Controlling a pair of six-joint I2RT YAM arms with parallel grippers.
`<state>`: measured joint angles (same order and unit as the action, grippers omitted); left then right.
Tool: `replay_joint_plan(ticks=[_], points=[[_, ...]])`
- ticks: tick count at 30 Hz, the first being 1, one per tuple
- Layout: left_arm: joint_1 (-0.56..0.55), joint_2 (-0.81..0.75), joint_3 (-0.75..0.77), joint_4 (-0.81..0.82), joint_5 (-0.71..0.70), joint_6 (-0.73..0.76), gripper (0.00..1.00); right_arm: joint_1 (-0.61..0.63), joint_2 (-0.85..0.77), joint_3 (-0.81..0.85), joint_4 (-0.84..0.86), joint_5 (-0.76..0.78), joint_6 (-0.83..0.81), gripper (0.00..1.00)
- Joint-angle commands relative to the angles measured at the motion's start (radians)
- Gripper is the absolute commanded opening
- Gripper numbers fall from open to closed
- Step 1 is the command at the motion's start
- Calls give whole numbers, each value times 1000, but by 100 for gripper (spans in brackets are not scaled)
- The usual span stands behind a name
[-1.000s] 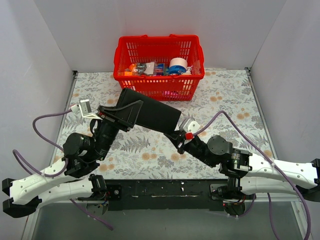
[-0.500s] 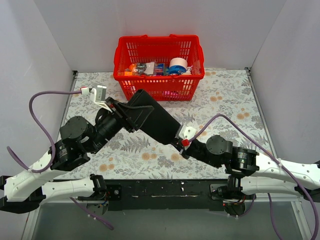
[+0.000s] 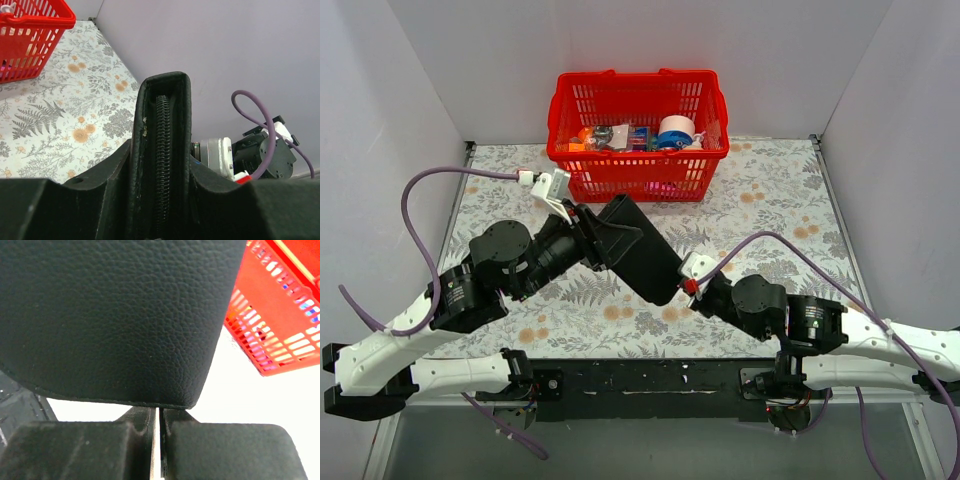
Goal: Sort the hair-cutting tools
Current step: Zip the hairdressing tool bag.
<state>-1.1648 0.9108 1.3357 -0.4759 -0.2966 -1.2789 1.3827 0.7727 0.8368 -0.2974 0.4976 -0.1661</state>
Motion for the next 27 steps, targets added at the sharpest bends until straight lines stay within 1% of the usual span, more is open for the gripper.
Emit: replay_joint_plan(ticks=[1, 3, 6, 9, 11, 15, 17, 18, 19, 20, 22, 24, 25, 26, 27], points=[[-6, -47, -10, -18, 109, -74, 0, -8, -30, 30, -34, 208, -16, 1], [-6, -59, -32, -23, 129, -86, 0, -8, -38, 30, -37, 251, -13, 1], [-4, -67, -52, -33, 142, -97, 0, -8, -58, 19, -26, 369, -12, 1], [-6, -76, -79, -26, 151, -111, 0, -8, -76, 16, -17, 432, 3, 1], [-6, -81, -95, -17, 151, -119, 0, -10, -88, 16, -14, 434, 14, 1], [-6, -84, -110, 6, 136, -119, 0, -10, -96, 19, -16, 386, 28, 1], [-6, -85, -127, 17, 99, -123, 0, -8, -98, 25, -26, 331, 34, 14], [-6, -90, -138, 37, 80, -125, 0, -8, -98, 30, -35, 305, 45, 25], [-4, -108, -153, 55, 58, -128, 0, -8, -101, 36, -48, 214, 45, 43], [-4, -116, -183, 71, 7, -129, 0, -10, -104, 44, -72, 162, 43, 50], [-6, -124, -202, 92, -48, -129, 0, -8, -101, 64, -109, 46, 63, 63], [-6, -109, -222, 115, -102, -117, 0, -8, -98, 94, -172, 22, 94, 67], [-6, -96, -225, 117, -119, -111, 0, -10, -96, 102, -184, 21, 132, 70], [-6, -58, -227, 120, -134, -105, 0, -8, -96, 113, -198, 27, 152, 77], [-6, -41, -227, 132, -174, -100, 0, -8, -95, 128, -239, 33, 177, 80]])
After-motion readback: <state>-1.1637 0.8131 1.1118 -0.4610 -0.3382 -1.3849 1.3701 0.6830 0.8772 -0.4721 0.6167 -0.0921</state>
